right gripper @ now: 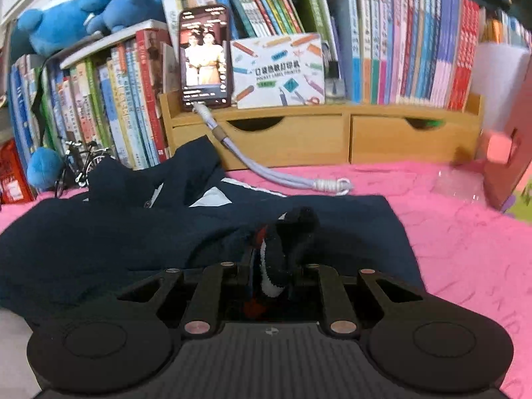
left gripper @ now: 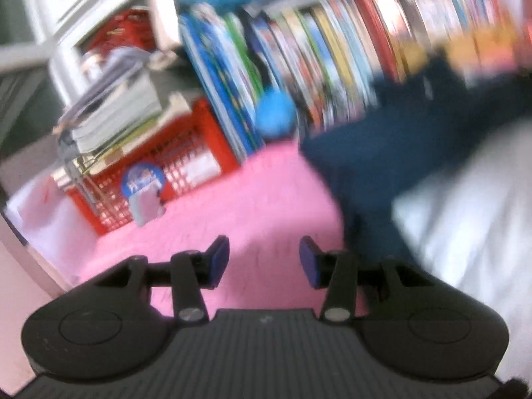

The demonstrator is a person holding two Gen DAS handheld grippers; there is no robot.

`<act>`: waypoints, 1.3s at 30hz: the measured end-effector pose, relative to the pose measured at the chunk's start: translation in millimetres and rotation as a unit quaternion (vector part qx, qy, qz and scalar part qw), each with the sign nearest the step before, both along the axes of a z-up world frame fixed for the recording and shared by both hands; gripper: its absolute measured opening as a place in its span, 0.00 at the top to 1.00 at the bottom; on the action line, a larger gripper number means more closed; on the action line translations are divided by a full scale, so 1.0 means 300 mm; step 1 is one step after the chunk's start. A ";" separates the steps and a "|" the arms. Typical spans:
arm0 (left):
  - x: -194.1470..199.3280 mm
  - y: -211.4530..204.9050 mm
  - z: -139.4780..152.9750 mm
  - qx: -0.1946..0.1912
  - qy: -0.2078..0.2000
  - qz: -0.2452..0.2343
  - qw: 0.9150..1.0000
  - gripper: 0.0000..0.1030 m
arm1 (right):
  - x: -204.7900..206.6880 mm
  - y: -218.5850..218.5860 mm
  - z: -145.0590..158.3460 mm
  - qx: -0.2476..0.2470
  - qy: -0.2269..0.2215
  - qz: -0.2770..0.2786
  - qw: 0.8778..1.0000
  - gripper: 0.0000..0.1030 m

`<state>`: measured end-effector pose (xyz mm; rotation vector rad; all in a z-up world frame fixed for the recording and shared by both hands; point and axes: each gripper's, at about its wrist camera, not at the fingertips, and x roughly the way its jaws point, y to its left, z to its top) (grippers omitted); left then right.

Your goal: Fold clothes

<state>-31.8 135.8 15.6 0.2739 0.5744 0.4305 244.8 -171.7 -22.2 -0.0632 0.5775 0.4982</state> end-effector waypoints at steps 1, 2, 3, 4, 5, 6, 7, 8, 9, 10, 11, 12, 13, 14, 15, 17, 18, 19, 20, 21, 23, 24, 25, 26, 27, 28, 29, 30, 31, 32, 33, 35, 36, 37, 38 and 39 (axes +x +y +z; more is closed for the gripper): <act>0.030 -0.018 0.019 -0.001 -0.013 -0.009 1.000 0.57 | 0.001 0.003 -0.003 -0.002 0.002 0.000 1.000 0.81; 0.060 -0.037 0.039 -0.002 -0.026 -0.019 0.999 0.57 | 0.003 0.006 -0.006 -0.004 0.004 0.000 1.000 0.81; 0.091 -0.056 0.056 -0.003 -0.038 -0.028 0.999 0.57 | 0.003 0.009 -0.004 -0.003 0.005 -0.002 1.000 0.80; 0.134 -0.087 0.057 -0.007 -0.045 -0.040 0.998 0.57 | 0.002 0.013 -0.001 -0.002 0.005 -0.003 1.000 0.80; 0.174 -0.109 0.051 -0.019 -0.048 -0.048 0.997 0.56 | -0.002 0.016 -0.001 -0.005 0.004 -0.002 1.000 0.80; 0.218 -0.126 0.035 -0.036 -0.043 -0.055 0.997 0.56 | -0.005 0.020 0.000 -0.008 0.003 -0.002 1.000 0.80; 0.247 -0.138 0.010 -0.036 -0.031 -0.054 0.997 0.56 | -0.006 0.020 0.001 -0.011 0.002 0.000 1.000 0.80; 0.275 -0.149 -0.016 -0.035 -0.018 -0.053 0.998 0.56 | -0.007 0.019 0.001 -0.014 0.002 0.001 1.000 0.80; 0.288 -0.149 -0.051 -0.020 0.001 -0.047 0.999 0.56 | -0.007 0.019 0.001 -0.017 0.001 0.003 1.000 0.80; 0.286 -0.132 -0.091 -0.010 0.024 -0.036 0.999 0.56 | -0.005 0.012 0.000 -0.018 0.003 0.004 1.000 0.78; 0.282 -0.113 -0.125 -0.003 0.044 -0.026 0.999 0.55 | -0.002 0.005 -0.001 -0.017 0.006 0.005 1.000 0.77; 0.258 -0.081 -0.114 -0.022 0.036 -0.018 0.999 0.55 | 0.002 -0.003 -0.003 -0.013 0.010 0.005 1.000 0.74; 0.234 -0.049 -0.104 -0.038 0.029 -0.009 0.999 0.54 | 0.009 -0.011 -0.006 -0.006 0.018 0.005 1.000 0.73; 0.213 -0.028 -0.103 -0.031 0.035 0.002 0.999 0.53 | 0.017 -0.019 -0.010 0.002 0.027 0.004 1.000 0.72; 0.201 -0.021 -0.104 -0.008 0.043 0.012 0.999 0.53 | 0.024 -0.024 -0.012 0.009 0.034 0.006 0.999 0.65; 0.185 -0.008 -0.096 0.025 0.056 0.032 0.998 0.57 | 0.029 -0.026 -0.015 0.015 0.042 0.009 0.999 0.54; 0.178 -0.001 -0.074 0.012 0.046 0.029 0.998 0.57 | 0.029 -0.026 -0.013 0.012 0.041 0.005 0.999 0.46; 0.172 0.005 -0.051 -0.003 0.034 0.026 0.999 0.57 | 0.025 -0.030 -0.010 0.009 0.039 0.000 0.999 0.36; 0.174 0.003 -0.027 -0.022 0.017 0.019 0.999 0.56 | 0.021 -0.035 -0.005 0.007 0.038 -0.005 0.999 0.32; 0.176 -0.003 -0.005 -0.038 0.000 0.010 0.999 0.56 | 0.017 -0.046 0.004 0.010 0.038 -0.012 0.999 0.22; 0.204 -0.053 0.019 -0.038 -0.023 -0.016 0.999 0.56 | 0.003 -0.075 0.027 0.019 0.036 -0.034 0.999 0.14; 0.230 -0.079 0.020 -0.034 -0.027 -0.031 0.999 0.56 | -0.007 -0.087 0.041 0.023 0.032 -0.047 0.998 0.14; 0.255 -0.106 0.010 -0.034 -0.024 -0.041 0.998 0.56 | -0.029 -0.103 0.061 0.037 0.018 -0.064 0.997 0.14; 0.279 -0.128 -0.008 -0.038 -0.018 -0.050 0.998 0.55 | -0.054 -0.120 0.083 0.053 0.001 -0.081 0.995 0.13; 0.303 -0.151 -0.025 -0.043 -0.011 -0.058 0.997 0.54 | -0.087 -0.129 0.105 0.081 -0.019 -0.089 0.993 0.07; 0.319 -0.171 -0.047 -0.050 0.002 -0.063 0.997 0.54 | -0.117 -0.130 0.125 0.113 -0.036 -0.083 0.990 0.00; 0.330 -0.181 -0.067 -0.055 0.015 -0.068 0.996 0.55 | -0.135 -0.100 0.138 0.122 -0.033 -0.053 0.991 0.00; 0.341 -0.191 -0.088 -0.060 0.029 -0.073 0.995 0.55 | -0.149 -0.065 0.149 0.126 -0.027 -0.019 0.991 0.00; 0.345 -0.201 -0.110 -0.057 0.042 -0.078 0.994 0.56 | -0.164 -0.029 0.159 0.131 -0.021 0.015 0.991 0.02; 0.341 -0.212 -0.126 -0.049 0.047 -0.081 0.994 0.56 | -0.180 0.030 0.153 0.113 -0.016 0.046 0.992 0.02; 0.336 -0.222 -0.141 -0.040 0.050 -0.084 0.994 0.56 | -0.195 0.094 0.142 0.090 -0.011 0.077 0.993 0.04; 0.324 -0.225 -0.147 -0.028 0.047 -0.086 0.995 0.56 | -0.234 0.223 0.097 0.033 -0.004 0.139 0.990 0.05; 0.323 -0.222 -0.147 -0.031 0.046 -0.086 0.995 0.56 | -0.252 0.277 0.074 0.006 0.004 0.167 0.986 0.05; 0.323 -0.217 -0.148 -0.035 0.045 -0.086 0.995 0.56 | -0.264 0.307 0.052 -0.016 0.007 0.176 0.984 0.05; 0.322 -0.209 -0.147 -0.041 0.044 -0.086 0.995 0.56 | -0.276 0.333 0.031 -0.036 0.010 0.182 0.983 0.05; 0.322 -0.202 -0.147 -0.046 0.042 -0.086 0.994 0.56 | -0.288 0.358 0.010 -0.056 0.013 0.187 0.981 0.05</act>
